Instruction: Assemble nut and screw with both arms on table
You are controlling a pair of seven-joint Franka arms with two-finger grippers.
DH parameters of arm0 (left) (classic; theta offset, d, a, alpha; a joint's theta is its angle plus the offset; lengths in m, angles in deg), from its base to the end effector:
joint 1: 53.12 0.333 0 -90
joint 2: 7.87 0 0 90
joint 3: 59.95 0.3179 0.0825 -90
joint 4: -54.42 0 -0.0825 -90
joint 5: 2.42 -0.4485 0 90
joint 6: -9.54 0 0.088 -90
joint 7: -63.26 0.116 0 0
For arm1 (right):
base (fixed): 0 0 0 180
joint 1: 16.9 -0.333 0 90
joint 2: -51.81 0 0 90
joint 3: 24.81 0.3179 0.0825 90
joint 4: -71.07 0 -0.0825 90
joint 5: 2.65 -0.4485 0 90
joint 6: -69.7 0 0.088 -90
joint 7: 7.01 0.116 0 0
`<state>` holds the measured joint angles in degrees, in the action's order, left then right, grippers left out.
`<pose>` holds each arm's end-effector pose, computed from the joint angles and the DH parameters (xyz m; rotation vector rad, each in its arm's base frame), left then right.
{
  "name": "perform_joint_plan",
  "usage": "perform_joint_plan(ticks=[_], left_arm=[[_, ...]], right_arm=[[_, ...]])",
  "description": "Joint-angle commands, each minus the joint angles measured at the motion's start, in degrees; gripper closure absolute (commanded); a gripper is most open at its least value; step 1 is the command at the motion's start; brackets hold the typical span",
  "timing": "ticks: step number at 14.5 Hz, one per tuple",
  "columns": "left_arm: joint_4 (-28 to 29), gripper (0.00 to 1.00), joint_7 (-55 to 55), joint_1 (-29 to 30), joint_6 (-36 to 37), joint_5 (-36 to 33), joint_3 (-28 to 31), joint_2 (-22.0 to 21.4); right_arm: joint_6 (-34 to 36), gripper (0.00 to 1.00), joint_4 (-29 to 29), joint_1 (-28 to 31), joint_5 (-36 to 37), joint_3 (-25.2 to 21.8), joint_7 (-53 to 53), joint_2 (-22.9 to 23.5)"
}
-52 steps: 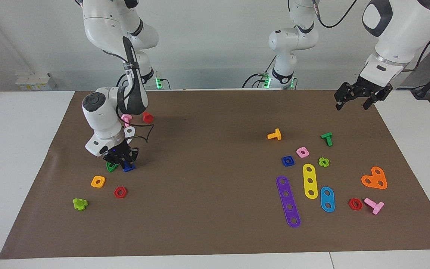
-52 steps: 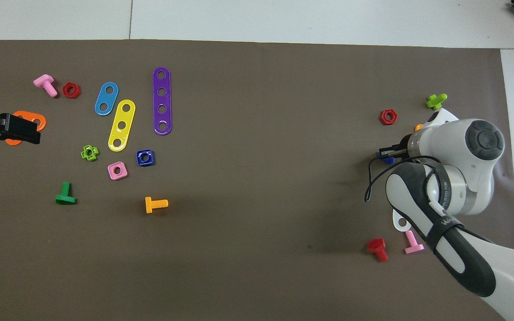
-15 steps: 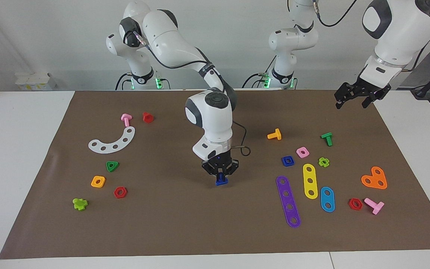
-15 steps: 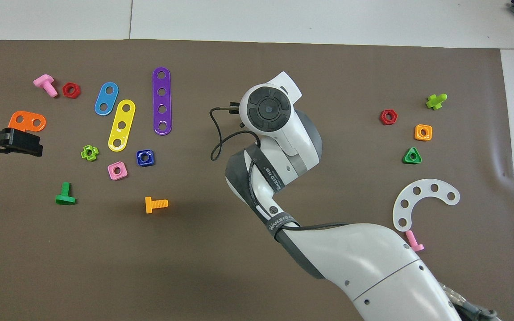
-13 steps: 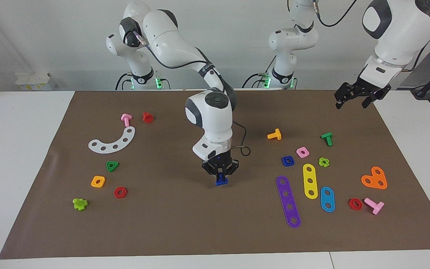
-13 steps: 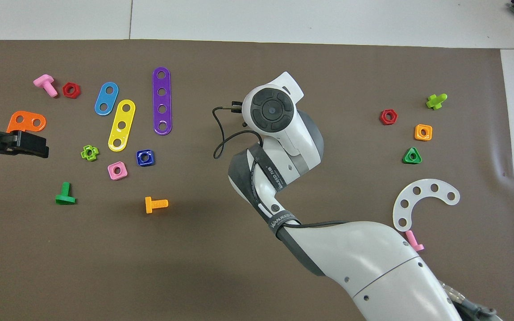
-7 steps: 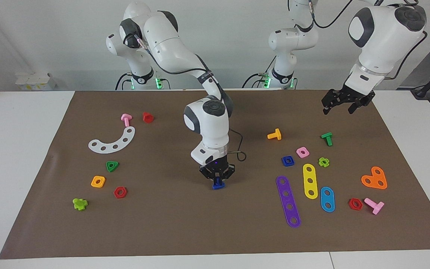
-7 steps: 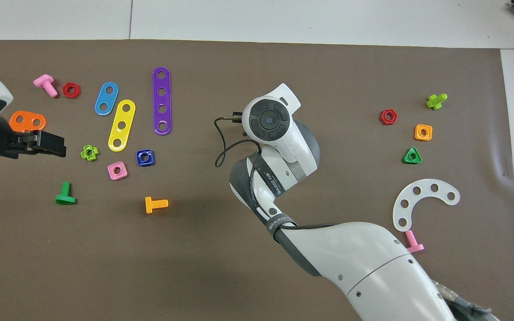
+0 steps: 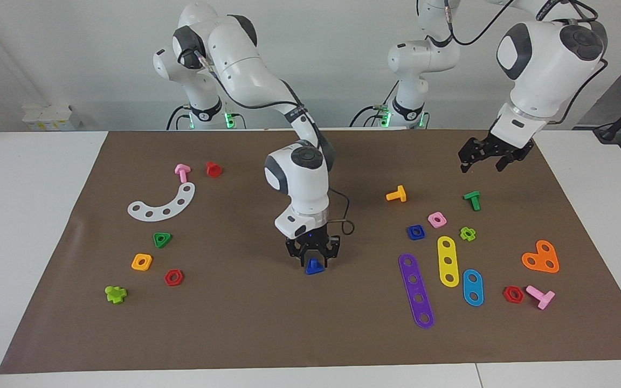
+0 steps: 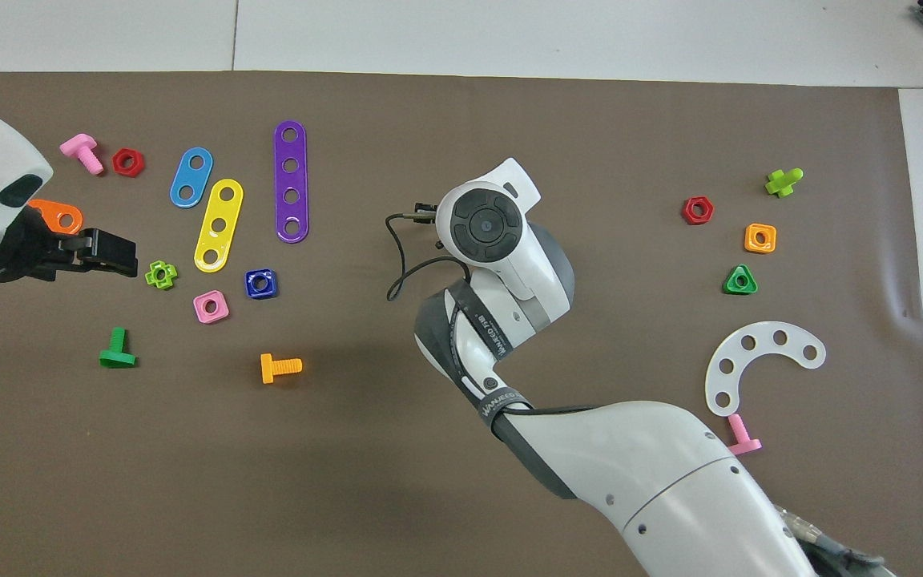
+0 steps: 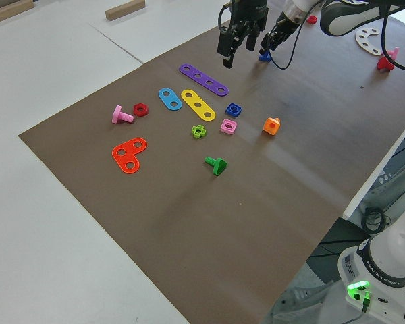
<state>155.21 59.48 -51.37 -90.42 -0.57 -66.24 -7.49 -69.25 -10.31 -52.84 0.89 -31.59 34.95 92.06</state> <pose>0.6239 -0.0526 0.5266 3.1105 -0.0114 -0.0364 0.7006 0.4111 0.2759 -3.0145 0.2165 -0.4846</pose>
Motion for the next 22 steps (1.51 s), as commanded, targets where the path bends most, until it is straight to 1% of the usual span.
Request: perform_joint_plan(ticks=[1, 3, 4, 6, 9, 11, 13, 15, 17, 18, 20, 22], left_arm=[[0.55, 0.04, -4.46, -2.44, -3.39, 0.69, 0.58, 1.98], [0.72, 0.06, -5.79, -3.06, -5.42, 0.69, 0.58, 3.39], [0.81, 0.08, -5.80, -3.15, -6.04, 0.69, 0.58, 4.18], [2.47, 0.09, -7.28, -3.67, -9.01, 0.69, 0.58, 5.50], [10.54, 0.10, -8.17, -3.85, -19.46, 0.69, 0.58, 4.80], [12.84, 0.11, -11.22, -5.42, -23.86, 0.69, 0.58, 6.11], [13.03, 0.14, -16.41, -7.28, -26.42, 0.69, 0.67, 9.01], [13.11, 0.16, -17.31, -7.89, -28.10, 0.61, 0.67, 10.86], [13.46, 0.19, -18.18, -8.33, -29.06, 0.43, 0.76, 12.53], [13.47, 0.19, -19.32, -9.55, -30.29, 0.00, 0.84, 14.02], [13.47, 0.19, -19.60, -9.92, -33.36, -0.79, 0.84, 16.31], [13.73, 0.19, -19.51, -9.92, -33.64, -1.76, 0.84, 16.67]], right_arm=[[3.75, 0.00, -2.11, 1.99, -0.11, -0.25, 1.37, -7.35], [10.06, 0.00, -2.20, 4.98, -0.29, -0.16, 1.19, -12.98], [13.31, 0.00, -2.20, 6.65, -0.29, -0.16, 0.67, -15.44], [19.12, 0.00, -2.20, 9.47, -0.29, -0.16, -1.43, -19.40], [27.12, 0.00, -2.46, 15.00, -0.37, 0.01, -8.80, -25.11], [33.35, 0.00, -2.47, 18.43, -1.42, -0.07, -15.56, -28.28], [38.37, 0.00, -2.55, 23.08, -4.49, -0.07, -20.84, -30.75], [42.42, 0.00, -2.64, 26.25, -4.86, -0.07, -26.12, -32.68], [45.94, 0.00, -4.21, 28.54, -4.86, -0.16, -29.64, -34.96], [47.35, 0.00, -5.35, 29.77, -4.86, -0.16, -31.49, -36.20], [47.98, 0.00, -9.91, 32.84, -4.86, -0.16, -37.01, -39.97], [48.15, 0.00, -12.39, 34.44, -4.77, -0.25, -40.11, -42.53]])
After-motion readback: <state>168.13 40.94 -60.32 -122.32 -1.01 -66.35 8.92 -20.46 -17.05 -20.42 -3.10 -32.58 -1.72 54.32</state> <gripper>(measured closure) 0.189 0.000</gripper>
